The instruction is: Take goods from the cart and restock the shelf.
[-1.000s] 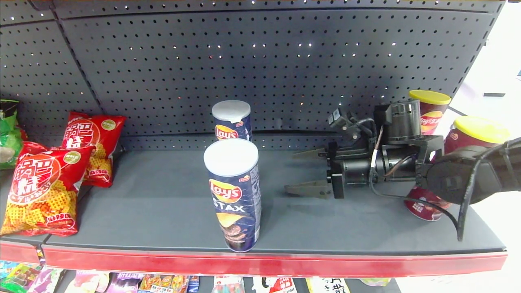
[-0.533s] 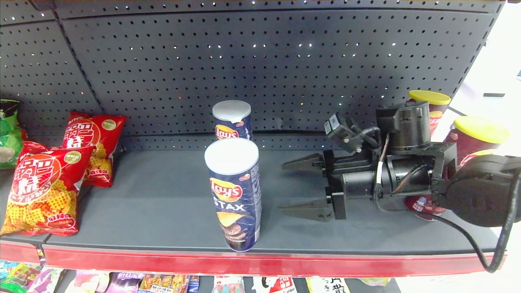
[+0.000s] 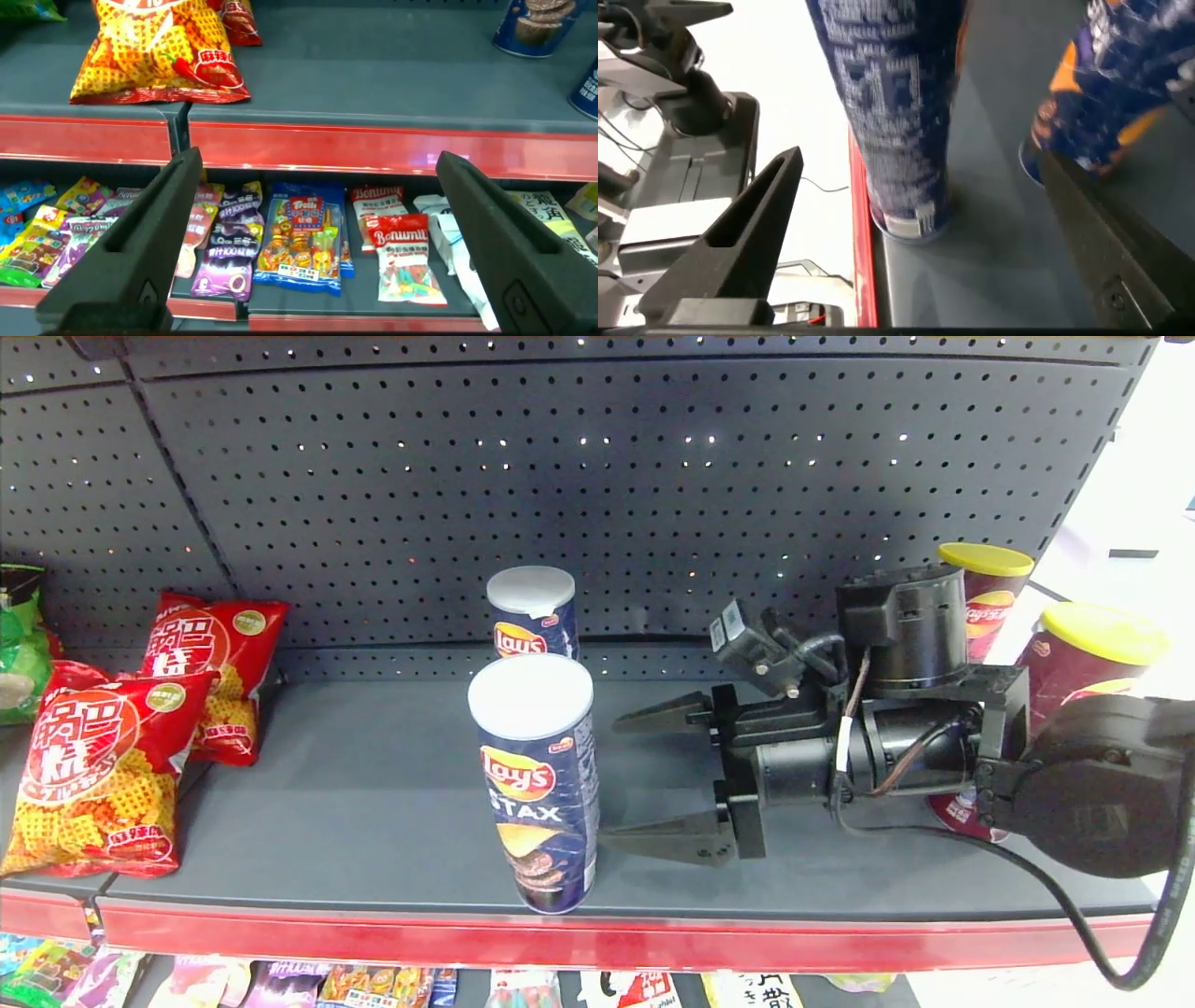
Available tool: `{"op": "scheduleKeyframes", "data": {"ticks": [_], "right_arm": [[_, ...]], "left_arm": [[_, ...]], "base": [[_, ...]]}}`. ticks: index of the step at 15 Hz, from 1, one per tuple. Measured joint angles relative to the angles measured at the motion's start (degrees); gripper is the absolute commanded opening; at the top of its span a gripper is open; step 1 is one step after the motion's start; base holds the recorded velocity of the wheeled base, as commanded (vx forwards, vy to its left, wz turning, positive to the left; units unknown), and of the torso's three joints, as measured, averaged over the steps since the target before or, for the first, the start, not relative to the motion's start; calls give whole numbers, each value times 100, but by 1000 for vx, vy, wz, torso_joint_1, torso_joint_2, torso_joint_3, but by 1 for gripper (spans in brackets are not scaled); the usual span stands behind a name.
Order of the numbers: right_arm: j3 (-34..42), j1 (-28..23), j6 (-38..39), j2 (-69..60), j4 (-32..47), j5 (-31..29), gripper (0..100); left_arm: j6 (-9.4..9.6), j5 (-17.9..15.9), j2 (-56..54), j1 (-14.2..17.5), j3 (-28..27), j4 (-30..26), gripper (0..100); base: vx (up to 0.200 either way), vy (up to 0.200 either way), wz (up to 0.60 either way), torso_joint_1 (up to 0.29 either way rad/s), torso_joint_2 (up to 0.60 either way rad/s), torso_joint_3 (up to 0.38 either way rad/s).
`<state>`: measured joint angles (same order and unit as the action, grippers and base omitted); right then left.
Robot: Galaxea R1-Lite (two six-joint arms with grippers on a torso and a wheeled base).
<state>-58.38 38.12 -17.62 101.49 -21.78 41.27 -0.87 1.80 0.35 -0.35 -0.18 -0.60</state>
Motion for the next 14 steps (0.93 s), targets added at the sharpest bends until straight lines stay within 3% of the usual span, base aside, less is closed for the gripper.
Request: {"op": "scheduleKeyframes", "data": {"ticks": [7, 13, 14], "right_arm": [[-140, 322, 0, 138, -9, -33, 100], [-855, 907, 218, 607, -145, -246, 100], [-909, 1000, 304, 686, -194, -278, 0]], "left_arm": [[0, 2, 0, 2, 0, -2, 100], [0, 2, 0, -2, 0, -2, 100], [0, 0, 0, -2, 0, 0, 100]], "base": [[0, 0, 0, 0, 0, 0], [0, 0, 0, 0, 0, 0], [0, 0, 0, 0, 0, 0]]}}
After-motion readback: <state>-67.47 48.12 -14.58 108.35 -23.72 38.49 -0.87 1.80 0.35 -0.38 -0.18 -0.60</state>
